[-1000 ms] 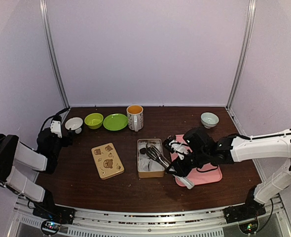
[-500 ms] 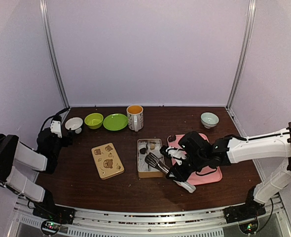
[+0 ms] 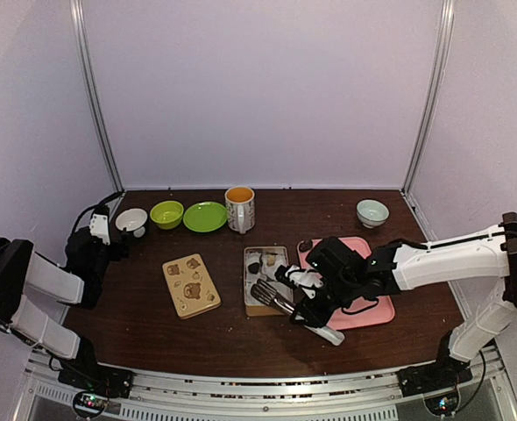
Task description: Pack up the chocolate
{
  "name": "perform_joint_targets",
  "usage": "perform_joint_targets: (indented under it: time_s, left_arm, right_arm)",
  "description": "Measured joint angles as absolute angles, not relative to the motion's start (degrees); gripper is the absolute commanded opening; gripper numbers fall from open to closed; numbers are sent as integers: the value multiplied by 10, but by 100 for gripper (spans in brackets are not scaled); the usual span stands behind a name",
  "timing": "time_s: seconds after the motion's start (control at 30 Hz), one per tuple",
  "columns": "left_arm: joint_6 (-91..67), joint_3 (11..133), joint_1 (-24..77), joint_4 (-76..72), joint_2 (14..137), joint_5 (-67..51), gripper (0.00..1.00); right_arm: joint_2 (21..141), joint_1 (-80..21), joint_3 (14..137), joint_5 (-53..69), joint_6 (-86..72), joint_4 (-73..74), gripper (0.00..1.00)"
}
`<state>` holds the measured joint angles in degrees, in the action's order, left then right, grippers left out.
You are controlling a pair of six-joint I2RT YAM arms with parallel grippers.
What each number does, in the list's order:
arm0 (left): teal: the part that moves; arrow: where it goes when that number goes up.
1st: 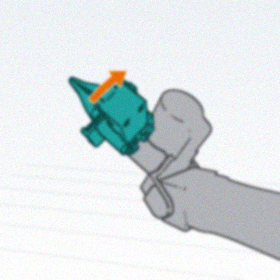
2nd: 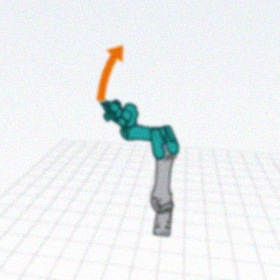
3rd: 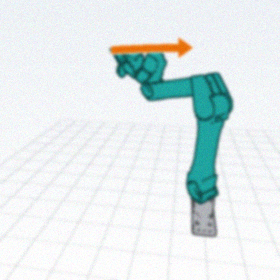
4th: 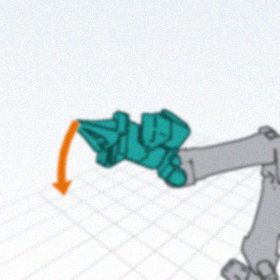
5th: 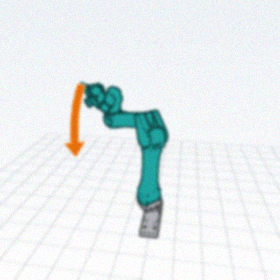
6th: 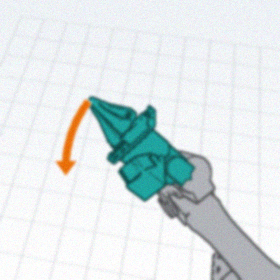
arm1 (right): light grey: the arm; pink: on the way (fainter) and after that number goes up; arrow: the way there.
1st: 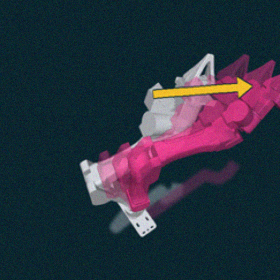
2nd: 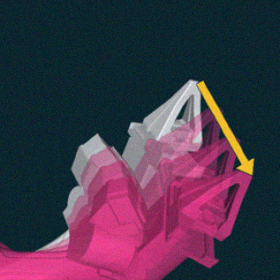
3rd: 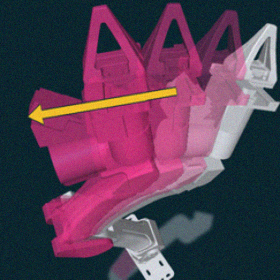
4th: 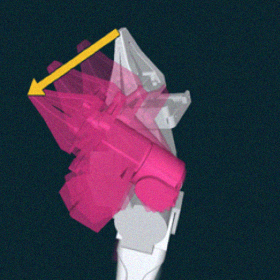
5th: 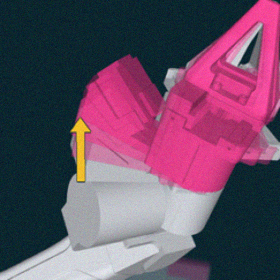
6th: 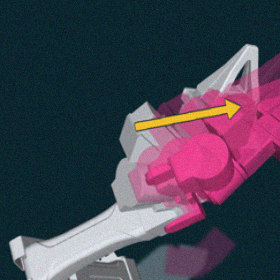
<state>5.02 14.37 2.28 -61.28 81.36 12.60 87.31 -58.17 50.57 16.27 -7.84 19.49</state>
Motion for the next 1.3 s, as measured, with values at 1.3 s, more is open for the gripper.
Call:
perform_joint_targets:
  time_s: [1.3]
  left_arm:
    - [50, 144, 23, -613, 814, 126, 98]
  right_arm:
    - [822, -465, 463, -19, -204, 176, 41]
